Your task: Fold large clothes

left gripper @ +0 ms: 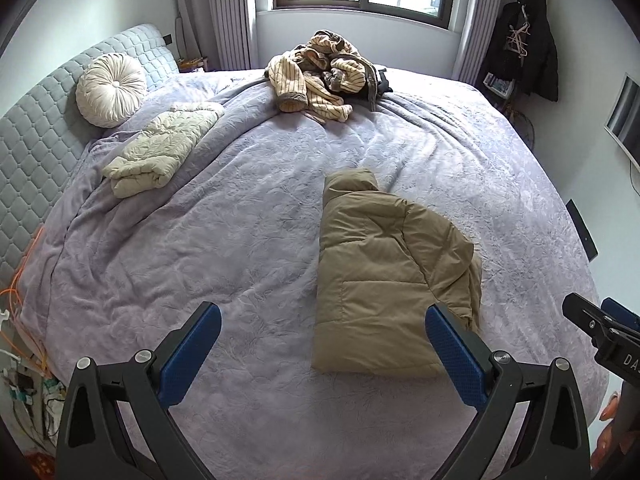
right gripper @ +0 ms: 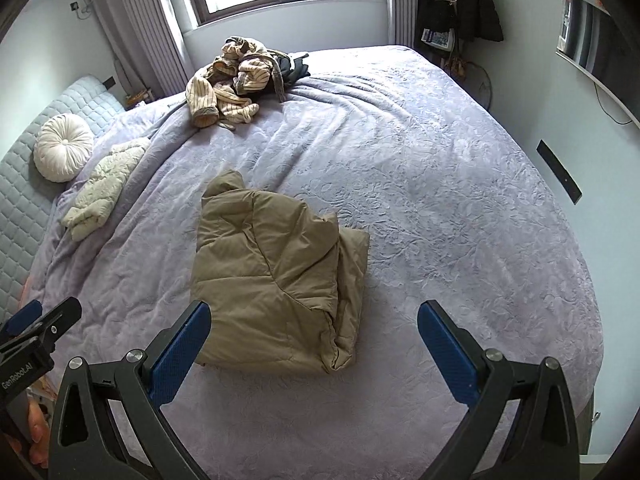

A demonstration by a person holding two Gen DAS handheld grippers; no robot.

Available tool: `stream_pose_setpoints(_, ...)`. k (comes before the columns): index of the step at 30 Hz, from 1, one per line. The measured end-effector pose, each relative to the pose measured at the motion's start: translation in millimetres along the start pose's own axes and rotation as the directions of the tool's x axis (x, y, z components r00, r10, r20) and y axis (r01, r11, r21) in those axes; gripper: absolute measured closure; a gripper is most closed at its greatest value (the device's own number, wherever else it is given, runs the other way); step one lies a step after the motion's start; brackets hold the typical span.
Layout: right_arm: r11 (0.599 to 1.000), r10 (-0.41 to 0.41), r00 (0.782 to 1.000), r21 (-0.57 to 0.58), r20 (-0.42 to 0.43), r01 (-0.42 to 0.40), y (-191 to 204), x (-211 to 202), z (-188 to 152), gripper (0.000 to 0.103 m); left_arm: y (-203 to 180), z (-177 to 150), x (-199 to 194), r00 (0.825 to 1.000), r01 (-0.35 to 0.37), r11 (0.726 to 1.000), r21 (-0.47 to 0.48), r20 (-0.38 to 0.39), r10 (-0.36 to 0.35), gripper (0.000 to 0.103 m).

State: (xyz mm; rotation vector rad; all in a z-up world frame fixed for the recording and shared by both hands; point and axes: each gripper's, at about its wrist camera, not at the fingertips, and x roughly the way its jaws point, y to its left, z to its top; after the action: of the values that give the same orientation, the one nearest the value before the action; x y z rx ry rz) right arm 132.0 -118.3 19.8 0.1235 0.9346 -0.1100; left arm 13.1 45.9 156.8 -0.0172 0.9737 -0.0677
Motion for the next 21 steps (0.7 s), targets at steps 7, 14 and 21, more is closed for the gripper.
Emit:
stream_pose_setpoints(7,1.0,0.002,1.0,-0.001,-0.003,-0.002,-0.4,0.4,0.0,0.0,-2.1,0.1,3.6,1.0,-0.002,1.0,0.006,-0.015,0.003,0.001)
stream_pose_setpoints(14,1.0,0.002,1.0,0.001,-0.005,-0.002,0.7,0.7,-1.4,0.0,-3.5,0.7,6.0,1.0,-0.004,1.0,0.009,-0.02,0.004,0.001)
stream_pose_setpoints(21,1.0,0.002,1.0,0.002,-0.007,-0.002,0.5,0.9,-1.0,0.0,-4.1,0.5,6.3,1.0,-0.008,1.0,0.007,-0.021,0.008,0.001)
